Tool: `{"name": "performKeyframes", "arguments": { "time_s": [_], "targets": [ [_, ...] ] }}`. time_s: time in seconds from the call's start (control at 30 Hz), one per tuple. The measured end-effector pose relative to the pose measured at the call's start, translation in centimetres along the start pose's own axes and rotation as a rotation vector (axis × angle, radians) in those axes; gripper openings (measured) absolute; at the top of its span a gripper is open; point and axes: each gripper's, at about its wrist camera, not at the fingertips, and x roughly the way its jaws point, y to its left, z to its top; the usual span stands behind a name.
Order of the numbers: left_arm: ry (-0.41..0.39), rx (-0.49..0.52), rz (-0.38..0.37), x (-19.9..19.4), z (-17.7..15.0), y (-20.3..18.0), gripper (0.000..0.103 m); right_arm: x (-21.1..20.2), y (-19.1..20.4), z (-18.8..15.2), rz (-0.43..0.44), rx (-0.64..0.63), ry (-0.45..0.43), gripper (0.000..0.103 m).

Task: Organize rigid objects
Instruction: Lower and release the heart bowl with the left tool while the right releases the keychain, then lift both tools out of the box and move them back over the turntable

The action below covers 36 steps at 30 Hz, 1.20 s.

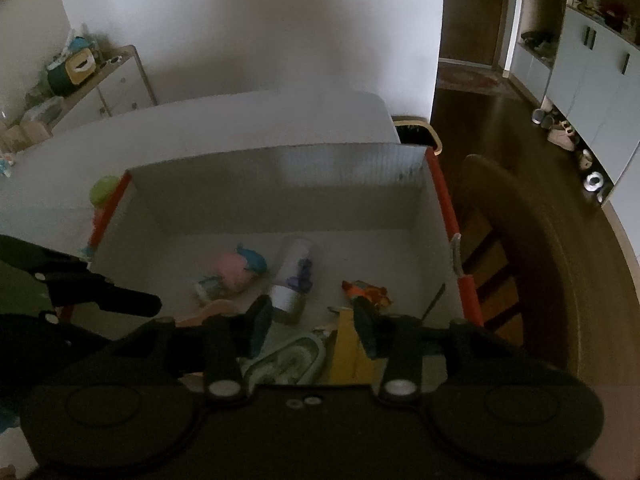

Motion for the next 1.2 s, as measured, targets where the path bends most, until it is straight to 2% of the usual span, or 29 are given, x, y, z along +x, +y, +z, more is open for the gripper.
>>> {"name": "performKeyframes", "arguments": {
  "time_s": [0.07,0.13,0.47,0.63,0.83,0.93,1.07,1.2],
  "targets": [
    [-0.028,0.000,-0.007,-1.0,-0.3,0.1,0.057,-0.8,0.2,0.0,0.004,-0.001,-0.011,0.048],
    [-0.060,0.001,-0.014,-2.1,-0.7,0.2,0.057,-1.6,0.4,0.0,-0.004,-0.001,-0.027,0.060],
    [-0.177,-0.011,-0.048,-7.2,-2.7,1.6,0.057,-5.5,1.6,-0.5,0.008,0.009,-0.099,0.064],
    [-0.213,-0.019,-0.067,-9.0,-4.1,2.5,0.057,-6.9,2.4,-0.9,0.002,0.032,-0.129,0.071],
    [-0.282,-0.008,-0.079,-11.2,-5.9,3.7,0.063,-8.3,4.1,-2.0,0.004,0.047,-0.160,0.080],
    [-0.317,-0.001,-0.084,-12.3,-6.7,4.4,0.071,-8.9,5.5,-2.5,0.004,0.042,-0.178,0.085],
    [-0.358,0.010,-0.089,-13.4,-7.9,5.7,0.073,-9.6,7.3,-3.0,0.001,0.030,-0.209,0.090],
    [-0.379,0.002,-0.104,-14.2,-9.0,7.5,0.076,-10.1,9.4,-3.5,-0.002,0.031,-0.242,0.099]
  ]
}}
